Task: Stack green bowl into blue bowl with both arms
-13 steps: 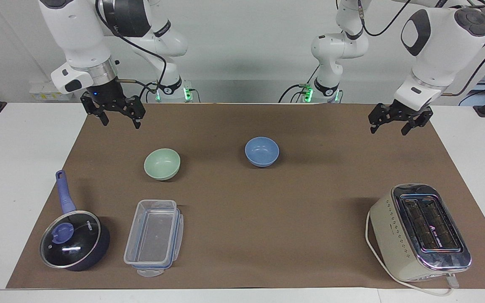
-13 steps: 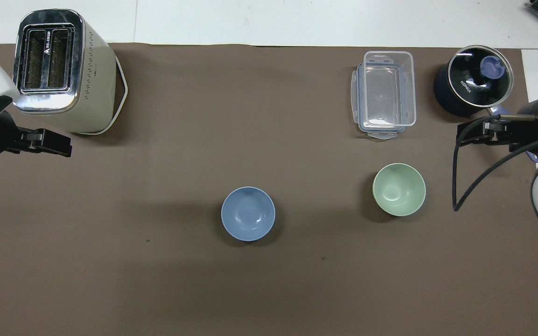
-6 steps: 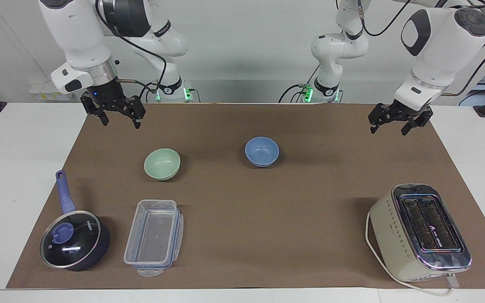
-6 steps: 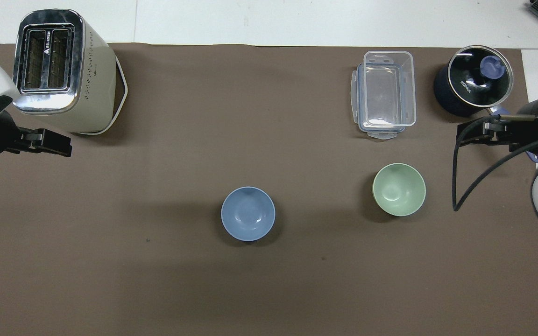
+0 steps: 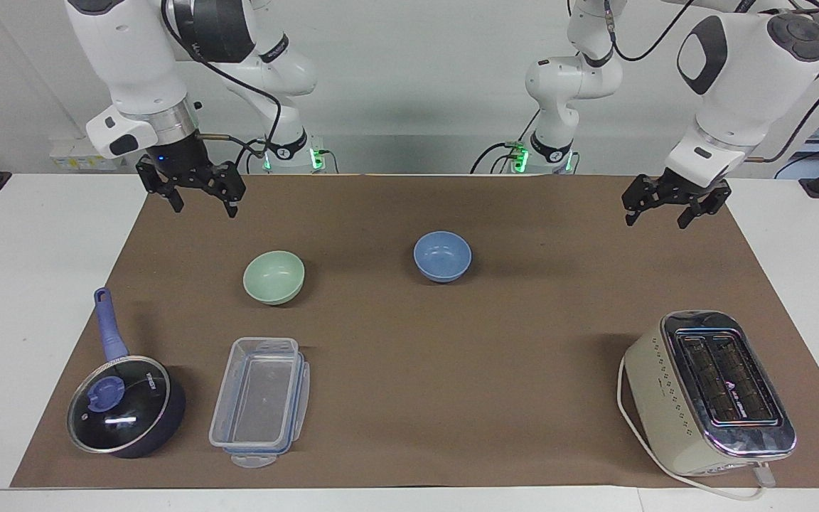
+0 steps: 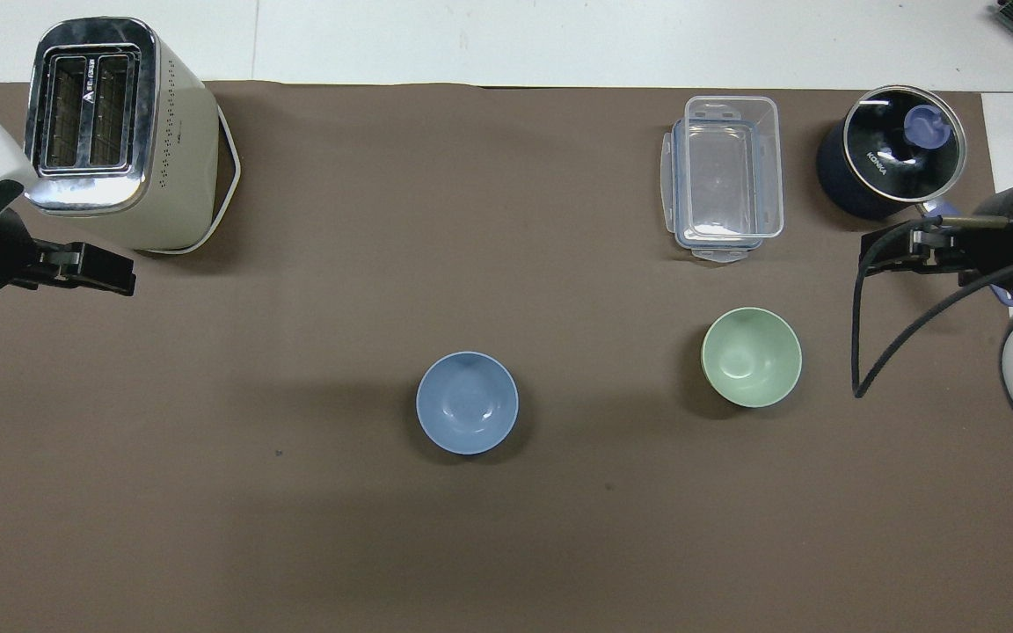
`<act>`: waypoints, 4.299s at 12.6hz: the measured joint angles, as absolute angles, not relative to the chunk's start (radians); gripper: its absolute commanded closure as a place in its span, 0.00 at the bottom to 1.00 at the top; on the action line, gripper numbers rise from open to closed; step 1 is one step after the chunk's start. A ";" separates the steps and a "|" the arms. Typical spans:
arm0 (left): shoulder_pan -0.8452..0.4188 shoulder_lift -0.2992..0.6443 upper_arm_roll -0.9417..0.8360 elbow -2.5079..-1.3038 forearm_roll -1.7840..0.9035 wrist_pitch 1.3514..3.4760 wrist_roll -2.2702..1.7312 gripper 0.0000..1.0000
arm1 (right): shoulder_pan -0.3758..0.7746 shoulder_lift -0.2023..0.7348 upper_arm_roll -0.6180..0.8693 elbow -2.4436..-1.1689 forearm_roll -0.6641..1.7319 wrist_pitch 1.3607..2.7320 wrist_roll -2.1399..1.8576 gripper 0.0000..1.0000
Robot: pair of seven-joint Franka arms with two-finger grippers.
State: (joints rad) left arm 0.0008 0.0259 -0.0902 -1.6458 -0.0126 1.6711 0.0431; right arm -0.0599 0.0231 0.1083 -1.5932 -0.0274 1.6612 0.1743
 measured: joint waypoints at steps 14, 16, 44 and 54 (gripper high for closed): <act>0.001 0.026 -0.090 -1.646 -0.013 1.671 0.043 0.00 | -0.097 0.023 0.107 -1.595 -0.027 1.662 0.174 0.00; 0.001 0.026 -0.090 -1.646 -0.013 1.671 0.043 0.00 | -0.114 0.022 0.105 -1.614 -0.027 1.693 0.174 0.00; 0.001 0.026 -0.090 -1.646 -0.013 1.671 0.042 0.00 | -0.111 0.055 0.131 -2.240 -0.027 2.302 0.113 1.00; 0.001 0.026 -0.090 -1.646 -0.013 1.671 0.042 0.00 | 0.248 0.039 0.198 -2.038 0.108 2.226 0.347 1.00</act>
